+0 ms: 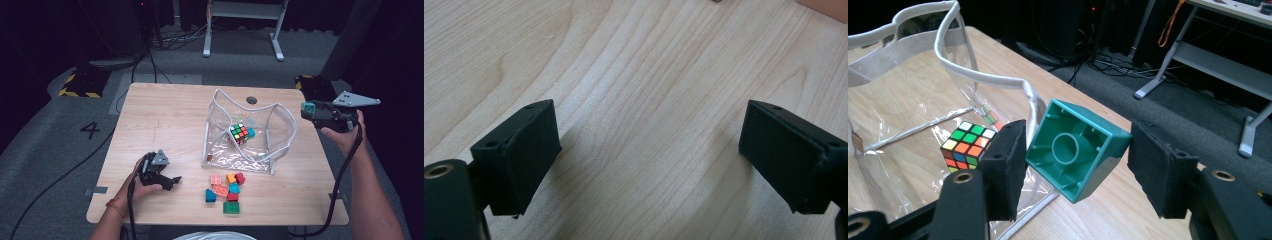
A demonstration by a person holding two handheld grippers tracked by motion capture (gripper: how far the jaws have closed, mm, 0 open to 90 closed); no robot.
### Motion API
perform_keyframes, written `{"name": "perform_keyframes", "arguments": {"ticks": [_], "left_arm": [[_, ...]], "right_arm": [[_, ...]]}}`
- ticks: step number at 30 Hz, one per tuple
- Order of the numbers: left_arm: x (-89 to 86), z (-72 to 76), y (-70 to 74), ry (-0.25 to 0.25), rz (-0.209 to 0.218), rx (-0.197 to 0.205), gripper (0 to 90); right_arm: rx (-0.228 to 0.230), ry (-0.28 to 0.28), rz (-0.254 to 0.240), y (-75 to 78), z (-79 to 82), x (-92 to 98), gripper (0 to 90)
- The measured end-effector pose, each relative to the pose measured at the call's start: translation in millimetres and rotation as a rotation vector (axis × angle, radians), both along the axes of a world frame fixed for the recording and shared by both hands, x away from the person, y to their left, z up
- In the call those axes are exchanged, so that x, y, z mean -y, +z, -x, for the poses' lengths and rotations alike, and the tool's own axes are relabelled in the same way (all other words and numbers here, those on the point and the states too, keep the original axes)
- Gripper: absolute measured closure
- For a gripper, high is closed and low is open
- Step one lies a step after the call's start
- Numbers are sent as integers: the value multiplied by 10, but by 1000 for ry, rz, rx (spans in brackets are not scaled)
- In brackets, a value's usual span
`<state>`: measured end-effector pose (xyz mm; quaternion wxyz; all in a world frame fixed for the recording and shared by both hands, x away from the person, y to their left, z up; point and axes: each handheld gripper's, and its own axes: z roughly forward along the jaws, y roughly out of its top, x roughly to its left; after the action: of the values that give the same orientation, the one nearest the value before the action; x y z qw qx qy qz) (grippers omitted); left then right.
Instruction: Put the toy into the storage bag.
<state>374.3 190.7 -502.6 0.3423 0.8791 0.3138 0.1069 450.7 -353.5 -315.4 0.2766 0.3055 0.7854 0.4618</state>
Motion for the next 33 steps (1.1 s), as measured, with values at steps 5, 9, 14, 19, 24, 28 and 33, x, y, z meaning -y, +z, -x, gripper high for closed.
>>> {"name": "perform_keyframes", "arguments": {"ticks": [5,9,14,19,24,28,33], "left_arm": [[0,-1,0,-1,0,0,95],[0,-1,0,-1,0,0,95],[0,-1,0,-1,0,0,95],[0,0,1,-1,-1,0,95],[0,0,0,-1,0,0,95],[0,-1,0,-1,0,0,95],[0,0,0,0,0,1,95]], "right_arm": [[-3,41,8,61,-5,-135,417],[-7,81,3,67,3,-248,417],[-16,145,1,57,31,-414,418],[-30,202,14,35,60,-621,418],[-57,272,47,-19,50,-819,418],[-72,308,98,-45,16,-952,417],[-102,319,169,-85,-50,-1072,417]]}}
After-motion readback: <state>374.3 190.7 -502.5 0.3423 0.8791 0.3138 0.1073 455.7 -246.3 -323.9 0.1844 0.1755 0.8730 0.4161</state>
